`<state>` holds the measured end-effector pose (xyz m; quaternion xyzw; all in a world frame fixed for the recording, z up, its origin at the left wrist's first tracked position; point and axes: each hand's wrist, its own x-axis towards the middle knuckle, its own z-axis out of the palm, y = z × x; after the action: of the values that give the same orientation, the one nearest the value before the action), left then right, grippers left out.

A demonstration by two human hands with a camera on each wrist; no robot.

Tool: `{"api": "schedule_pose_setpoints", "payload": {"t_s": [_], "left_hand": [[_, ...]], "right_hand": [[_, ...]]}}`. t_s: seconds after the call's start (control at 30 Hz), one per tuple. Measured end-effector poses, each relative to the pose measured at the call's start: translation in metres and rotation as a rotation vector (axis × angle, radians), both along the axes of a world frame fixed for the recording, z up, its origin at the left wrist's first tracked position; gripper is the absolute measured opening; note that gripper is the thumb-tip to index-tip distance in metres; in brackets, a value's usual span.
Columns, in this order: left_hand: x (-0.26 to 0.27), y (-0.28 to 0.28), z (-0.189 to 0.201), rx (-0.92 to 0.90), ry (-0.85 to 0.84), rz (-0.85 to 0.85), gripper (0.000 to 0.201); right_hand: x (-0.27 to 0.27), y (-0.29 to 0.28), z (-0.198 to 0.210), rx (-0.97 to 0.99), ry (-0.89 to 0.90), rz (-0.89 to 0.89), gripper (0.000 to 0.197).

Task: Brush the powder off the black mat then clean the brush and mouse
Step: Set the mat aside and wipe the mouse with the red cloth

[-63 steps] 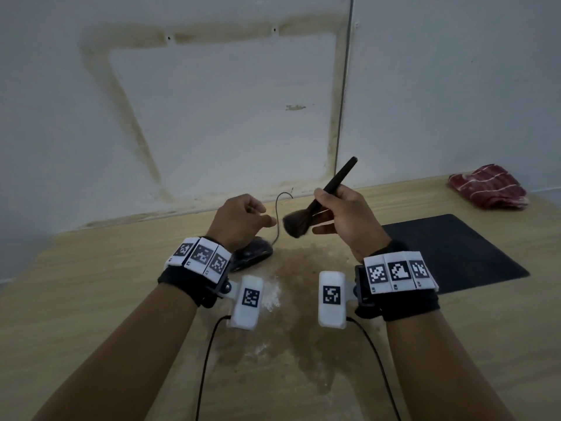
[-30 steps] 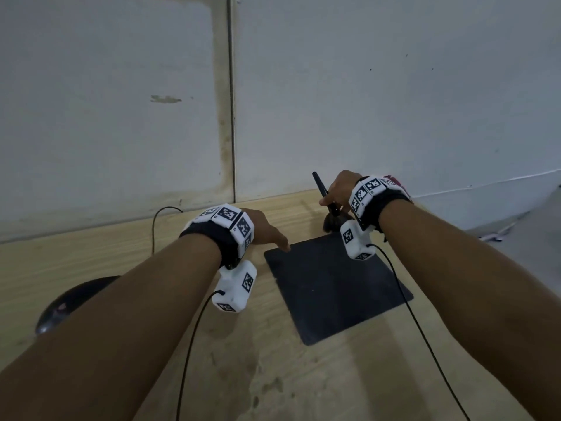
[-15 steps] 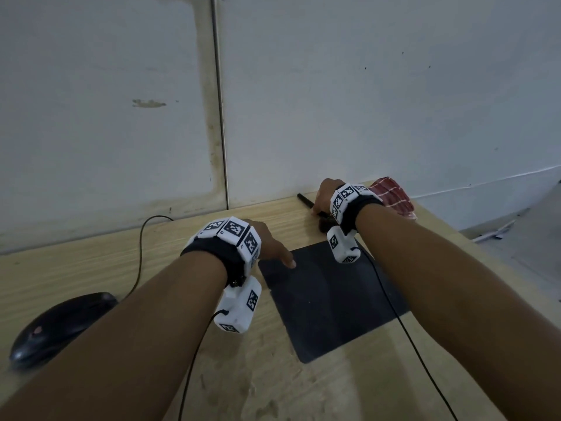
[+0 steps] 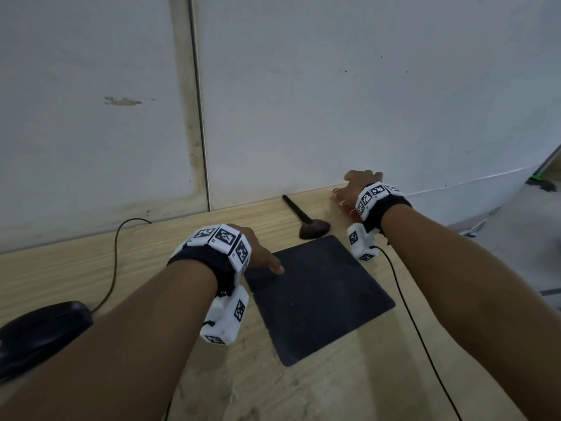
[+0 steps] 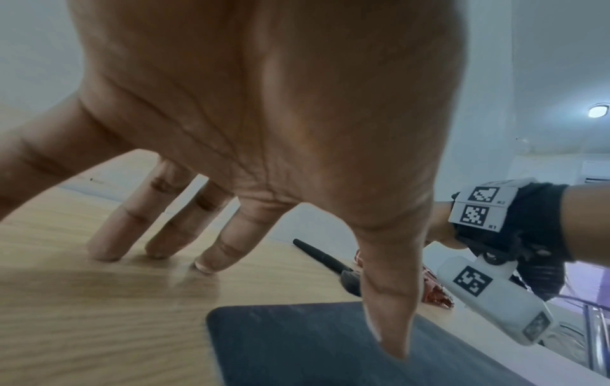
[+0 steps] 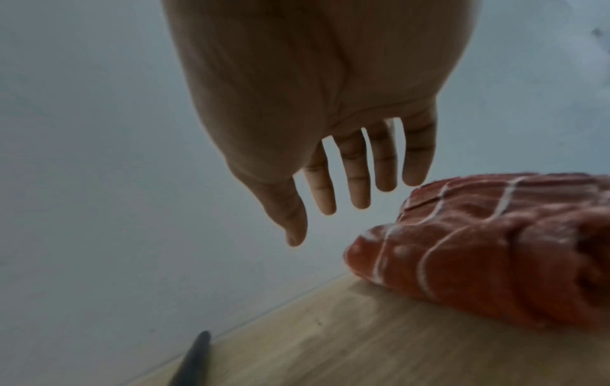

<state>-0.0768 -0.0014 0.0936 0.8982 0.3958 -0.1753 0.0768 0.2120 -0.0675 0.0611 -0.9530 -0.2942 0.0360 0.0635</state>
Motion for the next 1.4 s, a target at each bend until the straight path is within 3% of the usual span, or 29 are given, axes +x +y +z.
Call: {"api": "schedule_pose_setpoints", "payload": {"t_s": [0.07, 0.13, 0.27, 0.37, 0.47, 0.63, 0.73, 0.83, 0.93, 1.07, 1.2, 1.4], "left_hand": [[-0.003, 0.002, 0.000, -0.023, -0.001, 0.026, 0.062], [-0.004, 0.004, 0.000, -0.036, -0.004, 0.043, 0.064], [-0.002, 0.008, -0.003, -0.013, -0.005, 0.055, 0.065], [-0.001, 0.014, -0.010, -0.006, -0.012, 0.066, 0.066], [-0.001, 0.016, -0.018, -0.010, -0.015, 0.071, 0.065], [-0.004, 0.017, -0.028, -0.015, 0.004, 0.068, 0.066], [-0.004, 0.020, -0.030, -0.017, 0.020, 0.089, 0.071], [-0.004, 0.025, -0.034, -0.081, 0.008, 0.125, 0.080], [-0.003, 0.034, -0.036, -0.191, -0.074, 0.168, 0.083], [-0.002, 0.050, -0.038, -0.338, -0.259, 0.238, 0.087], [-0.005, 0.063, -0.031, -0.364, -0.462, 0.185, 0.069], [-0.030, 0.082, -0.029, -0.372, -0.919, 0.332, 0.031]], "right_hand": [[-0.002, 0.001, -0.007, -0.062, 0.043, -0.004, 0.077], [-0.015, 0.000, -0.002, -0.112, 0.037, 0.043, 0.074], [0.002, 0.012, -0.024, -0.174, 0.022, 0.138, 0.040], [0.036, 0.025, -0.062, -0.151, 0.045, 0.093, 0.044], [-0.010, 0.002, -0.035, -0.130, 0.103, 0.064, 0.020], [-0.026, -0.008, -0.031, 0.002, 0.177, 0.027, 0.031], [-0.041, -0.002, -0.021, 0.189, 0.243, -0.024, 0.055], [-0.053, 0.008, -0.007, 0.277, 0.293, 0.000, 0.052], [-0.063, 0.018, 0.003, 0.374, 0.429, 0.055, 0.047], [-0.086, 0.021, 0.014, 0.551, 0.704, 0.070, 0.011], [-0.104, 0.024, 0.022, 0.678, 0.830, 0.161, 0.017], [-0.125, 0.028, 0.018, 0.882, 1.053, 0.218, 0.024]]}}
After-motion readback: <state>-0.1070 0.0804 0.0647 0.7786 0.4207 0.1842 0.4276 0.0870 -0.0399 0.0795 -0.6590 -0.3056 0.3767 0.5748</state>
